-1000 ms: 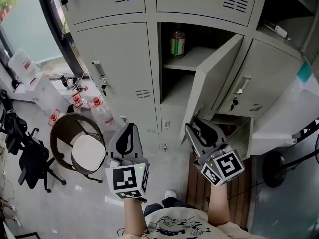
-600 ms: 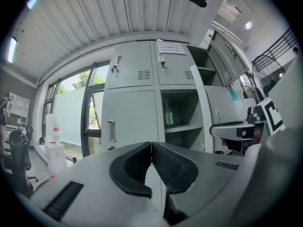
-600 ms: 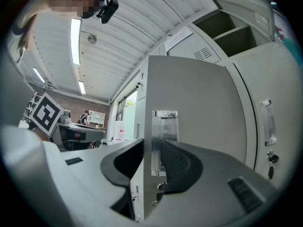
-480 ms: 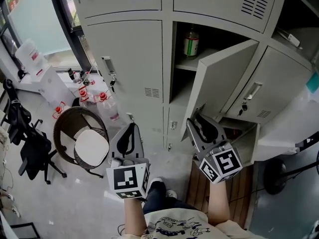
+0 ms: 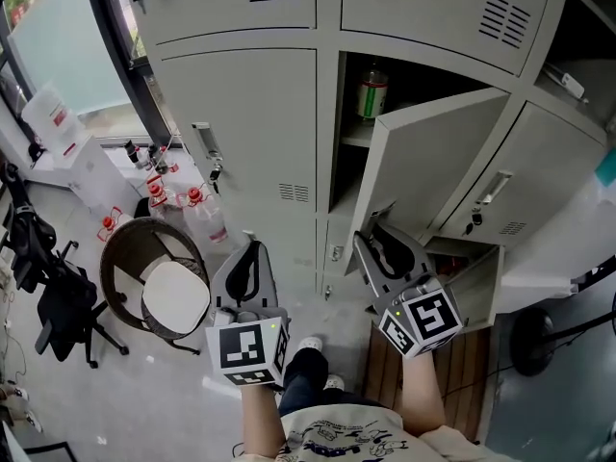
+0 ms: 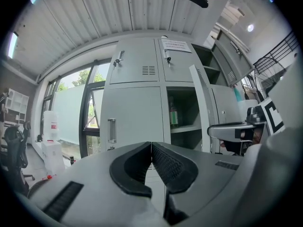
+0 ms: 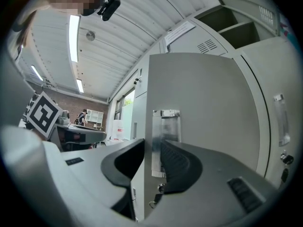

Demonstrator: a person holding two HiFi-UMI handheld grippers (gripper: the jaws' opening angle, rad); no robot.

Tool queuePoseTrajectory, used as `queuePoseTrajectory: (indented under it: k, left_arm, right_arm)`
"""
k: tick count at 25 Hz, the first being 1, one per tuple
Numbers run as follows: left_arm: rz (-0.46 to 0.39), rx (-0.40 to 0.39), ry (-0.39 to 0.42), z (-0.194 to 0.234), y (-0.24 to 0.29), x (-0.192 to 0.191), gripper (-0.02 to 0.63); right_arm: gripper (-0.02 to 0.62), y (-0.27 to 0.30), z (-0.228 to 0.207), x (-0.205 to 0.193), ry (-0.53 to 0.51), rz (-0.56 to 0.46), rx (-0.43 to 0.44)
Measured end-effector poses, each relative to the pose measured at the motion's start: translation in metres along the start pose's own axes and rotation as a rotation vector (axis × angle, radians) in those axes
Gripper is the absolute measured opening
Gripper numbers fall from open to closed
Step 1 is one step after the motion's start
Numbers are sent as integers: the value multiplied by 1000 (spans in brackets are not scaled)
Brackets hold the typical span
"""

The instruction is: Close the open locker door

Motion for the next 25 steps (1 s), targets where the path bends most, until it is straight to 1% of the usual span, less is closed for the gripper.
queuePoseTrajectory:
  k: [6, 17, 25]
  left_arm:
    - [-12, -23, 8, 9, 25, 6, 4]
    - [-31, -41, 17, 32, 70, 17, 3]
    - [-30, -64, 14, 41, 94, 19, 3]
  right_arm:
    - [95, 25, -5, 2, -5, 6, -9]
    - [75, 69, -19, 4, 0, 4, -31]
    - [55, 93, -30, 5, 9, 3, -75]
Point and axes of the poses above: the fingertips, and each gripper's own axes: y forward along the fingers, z to its left, x out of its top, the point moved 8 cm from there along -y, backward along the fingers, and after that the axes turned 5 degrees about z, right-handed, at the moved point
